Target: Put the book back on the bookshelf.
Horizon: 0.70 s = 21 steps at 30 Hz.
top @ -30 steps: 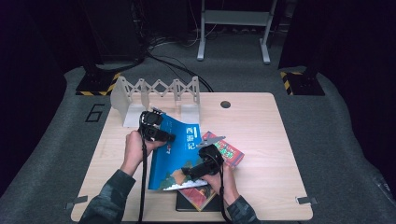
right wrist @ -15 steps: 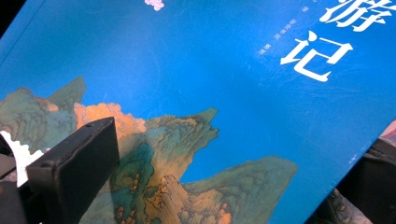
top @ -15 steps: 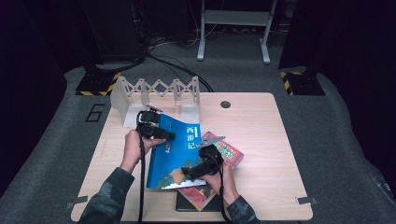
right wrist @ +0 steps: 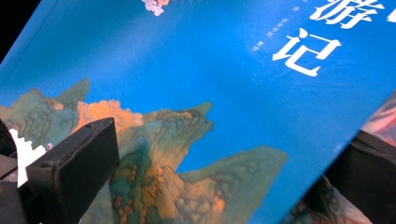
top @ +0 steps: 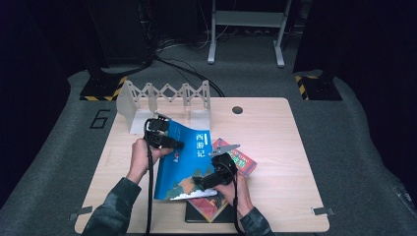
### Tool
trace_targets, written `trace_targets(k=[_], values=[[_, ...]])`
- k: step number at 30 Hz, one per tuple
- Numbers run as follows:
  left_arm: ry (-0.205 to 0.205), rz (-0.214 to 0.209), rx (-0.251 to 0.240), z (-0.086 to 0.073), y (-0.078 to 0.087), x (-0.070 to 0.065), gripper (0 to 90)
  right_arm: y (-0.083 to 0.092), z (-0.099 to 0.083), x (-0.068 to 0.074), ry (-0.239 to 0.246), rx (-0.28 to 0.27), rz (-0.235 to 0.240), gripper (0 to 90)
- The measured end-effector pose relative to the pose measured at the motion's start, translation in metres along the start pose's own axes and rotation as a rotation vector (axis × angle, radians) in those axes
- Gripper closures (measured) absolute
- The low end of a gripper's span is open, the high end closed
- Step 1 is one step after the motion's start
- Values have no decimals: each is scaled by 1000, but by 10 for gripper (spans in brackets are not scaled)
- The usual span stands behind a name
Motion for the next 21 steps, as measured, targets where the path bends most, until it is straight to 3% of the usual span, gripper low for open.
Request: trace_targets(k=[4,9,12,15,17,21], values=[[-18,26,-23,1,1,-2,519,21,-2,-10,30,-27,-104,0],[-17,13,-31,1,4,-3,531,64,-19,-38,13,-77,-215,9],[9,-27,-47,1,6,-2,544,86,-32,-58,-44,-114,-260,0],[34,-48,-66,3,8,-3,553,103,-49,-83,-78,-132,-337,0],[23,-59,-55,2,11,-3,556,110,-61,-98,-104,-126,-392,0],[29,-79,-62,2,16,-1,568,117,-82,-121,-160,-125,-416,0]])
Point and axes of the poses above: each handheld gripper's, and its own axes: y roughly backward along the jaws, z roughly out of its top, x roughly to its left, the point moved 8 cm from there along -y, roughly forward along the jaws, and after that the axes turned 4 degrees about -x, right-handed, at the moved point
